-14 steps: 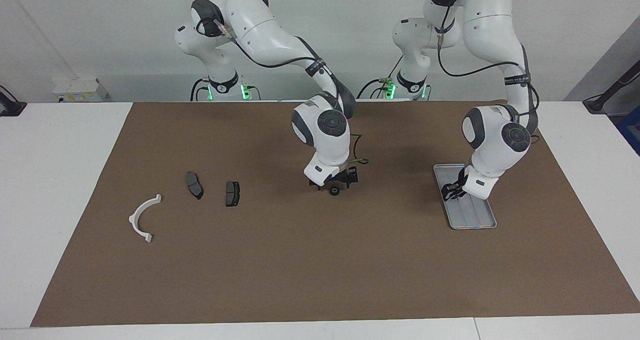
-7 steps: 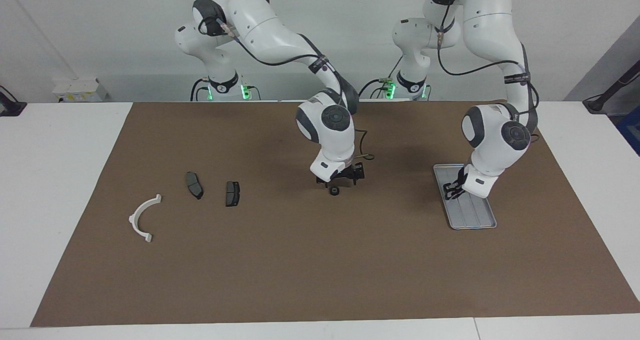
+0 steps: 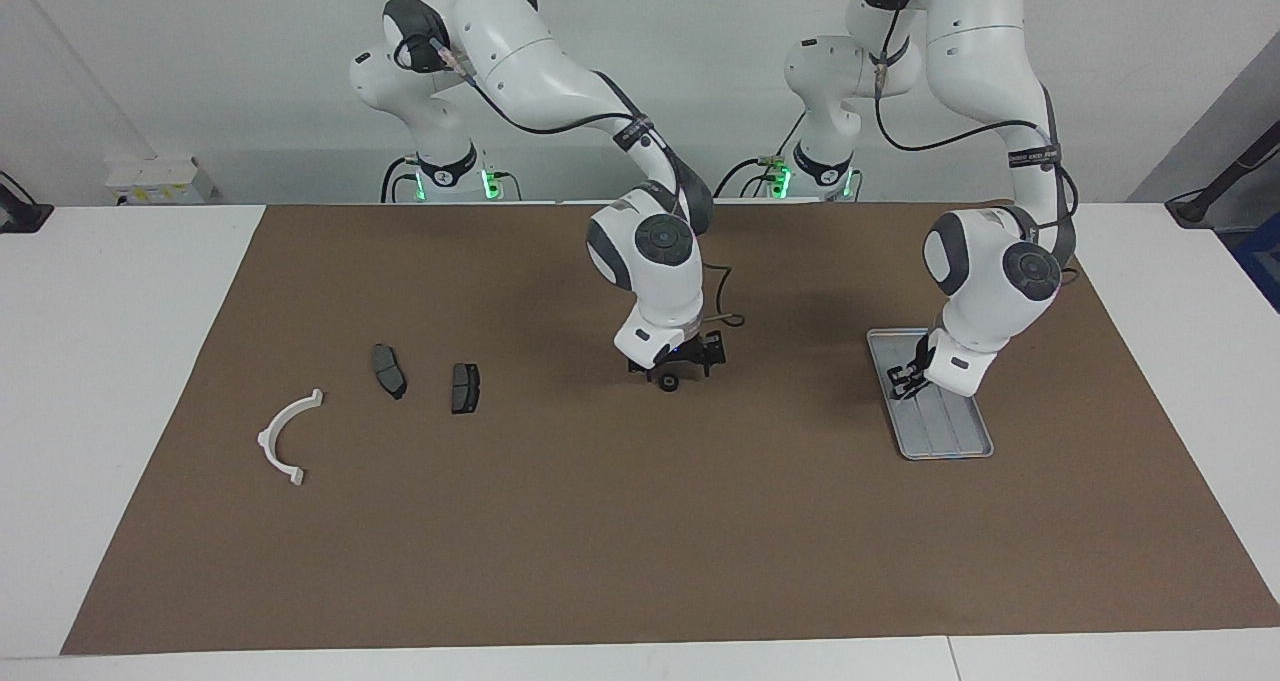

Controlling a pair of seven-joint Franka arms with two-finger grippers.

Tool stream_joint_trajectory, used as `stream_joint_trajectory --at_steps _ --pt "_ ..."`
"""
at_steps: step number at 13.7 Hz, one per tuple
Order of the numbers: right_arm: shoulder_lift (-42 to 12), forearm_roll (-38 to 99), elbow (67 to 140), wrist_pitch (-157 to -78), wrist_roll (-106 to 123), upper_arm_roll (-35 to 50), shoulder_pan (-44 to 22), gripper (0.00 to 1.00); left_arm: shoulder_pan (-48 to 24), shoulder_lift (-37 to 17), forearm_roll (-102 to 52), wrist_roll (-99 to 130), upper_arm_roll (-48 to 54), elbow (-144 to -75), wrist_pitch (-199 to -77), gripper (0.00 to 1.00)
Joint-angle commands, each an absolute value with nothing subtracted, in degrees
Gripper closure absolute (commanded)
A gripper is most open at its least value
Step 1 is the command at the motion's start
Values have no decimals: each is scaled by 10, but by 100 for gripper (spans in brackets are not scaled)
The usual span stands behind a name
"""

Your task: Place bearing gear from tray to pile

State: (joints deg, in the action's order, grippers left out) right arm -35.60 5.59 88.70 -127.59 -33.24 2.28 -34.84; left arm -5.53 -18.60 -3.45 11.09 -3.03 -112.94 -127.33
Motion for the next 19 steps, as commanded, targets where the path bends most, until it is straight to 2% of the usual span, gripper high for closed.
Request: stream_joint_trajectory --at_steps 1,3,5,9,10,11,13,15,17,19 --pt "-341 68 912 -1295 -319 25 -339 3 -54 -172 -31 112 -31 -1129 -1254 100" --pt "-340 68 914 -1296 -318 25 -339 5 -54 -172 -32 114 -31 -1121 -1243 100" --pt "-338 68 926 -1311 -318 25 -340 10 -57 -171 -37 137 -30 -1121 -1236 100" --pt "-337 68 941 -1330 -313 25 -336 11 -82 -169 -37 203 -25 -1119 -1237 100" --pt "-337 68 941 -1330 -314 25 -337 14 -83 -169 -37 212 -25 -1117 -1237 100" --pt "-337 68 942 -1330 -316 25 -337 24 -83 -169 -38 220 -24 -1115 -1237 100" --pt "-337 68 941 -1330 -319 25 -337 61 -85 -164 -38 231 -23 -1114 -1235 100" --pt "-337 68 941 -1330 -319 25 -337 73 -91 -163 -46 242 -24 -1114 -1236 100" --pt "-337 68 940 -1329 -319 25 -337 91 -91 -163 -51 243 -24 -1114 -1237 100" --pt "-337 68 937 -1325 -319 25 -337 96 -100 -163 -51 262 -23 -1111 -1237 100"
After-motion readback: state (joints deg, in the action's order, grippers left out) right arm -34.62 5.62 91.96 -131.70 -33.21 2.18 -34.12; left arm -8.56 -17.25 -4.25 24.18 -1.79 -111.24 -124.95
